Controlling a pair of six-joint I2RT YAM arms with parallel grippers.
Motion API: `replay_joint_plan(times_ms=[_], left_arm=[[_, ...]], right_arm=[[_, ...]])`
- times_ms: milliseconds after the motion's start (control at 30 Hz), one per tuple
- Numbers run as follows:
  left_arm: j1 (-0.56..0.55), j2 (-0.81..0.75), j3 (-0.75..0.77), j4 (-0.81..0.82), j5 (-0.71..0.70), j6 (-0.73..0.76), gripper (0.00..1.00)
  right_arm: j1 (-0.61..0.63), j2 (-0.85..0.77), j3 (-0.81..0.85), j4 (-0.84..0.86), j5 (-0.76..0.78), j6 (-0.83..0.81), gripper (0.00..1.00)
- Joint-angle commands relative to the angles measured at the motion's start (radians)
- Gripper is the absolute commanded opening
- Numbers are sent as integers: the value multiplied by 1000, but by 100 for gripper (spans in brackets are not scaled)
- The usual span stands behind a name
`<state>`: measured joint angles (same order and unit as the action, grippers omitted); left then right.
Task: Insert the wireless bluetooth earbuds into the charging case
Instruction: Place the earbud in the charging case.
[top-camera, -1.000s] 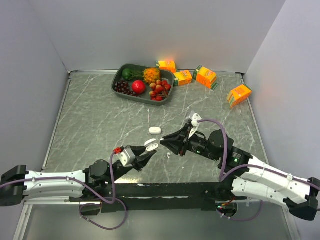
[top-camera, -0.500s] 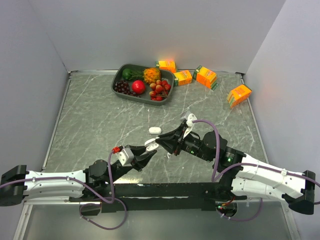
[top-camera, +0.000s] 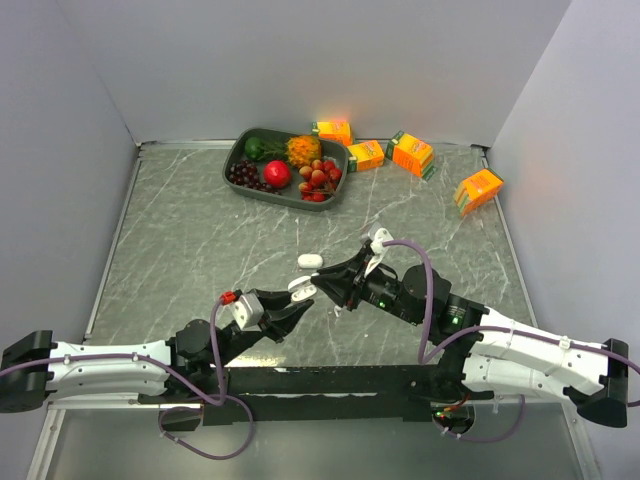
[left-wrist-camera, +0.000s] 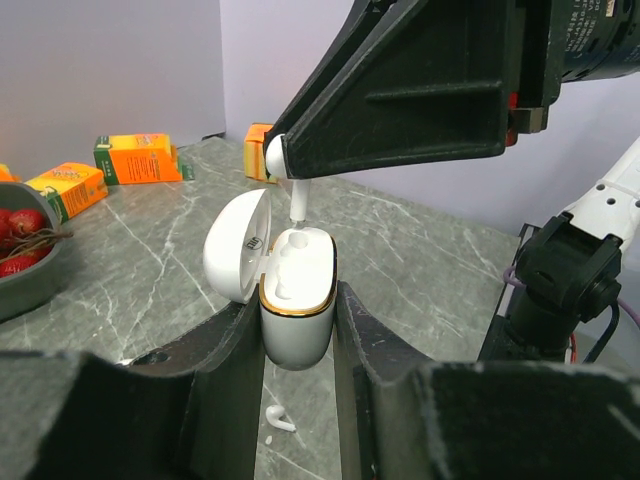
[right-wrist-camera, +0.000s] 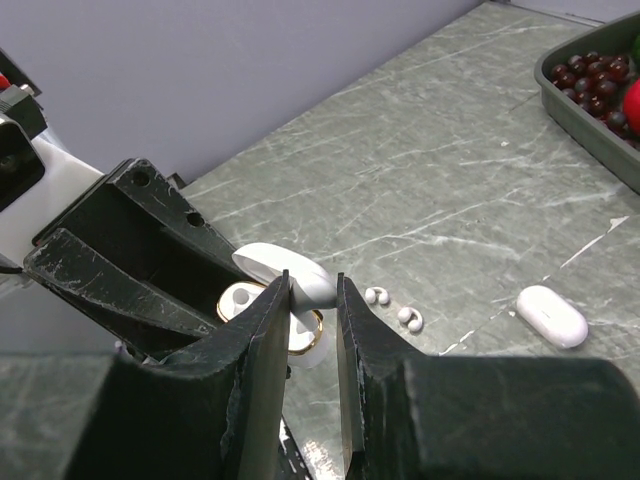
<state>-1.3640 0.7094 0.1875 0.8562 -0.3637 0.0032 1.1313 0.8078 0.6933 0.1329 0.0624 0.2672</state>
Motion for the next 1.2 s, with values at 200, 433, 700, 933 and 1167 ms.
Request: replay_joint_plan(times_ms=[200,433,700,933,1167], left_arm=[[-3,-4,41,63,11,-35,1],[-3,-8,43,60,9,-39,1],[-3,-14,44,57,6,-39,1],[-3,-11,47,61,5,-37,1],[-3,-11,52,55,5,-32,1]], right_arm=[[21,7,-5,54,11,0,22],[27,17,-6,43,13,0,21],[30,27,-3,27,11,-2,23],[36,24,-3,8,4,-5,27],[41,13,-5,-12,8,-8,33]])
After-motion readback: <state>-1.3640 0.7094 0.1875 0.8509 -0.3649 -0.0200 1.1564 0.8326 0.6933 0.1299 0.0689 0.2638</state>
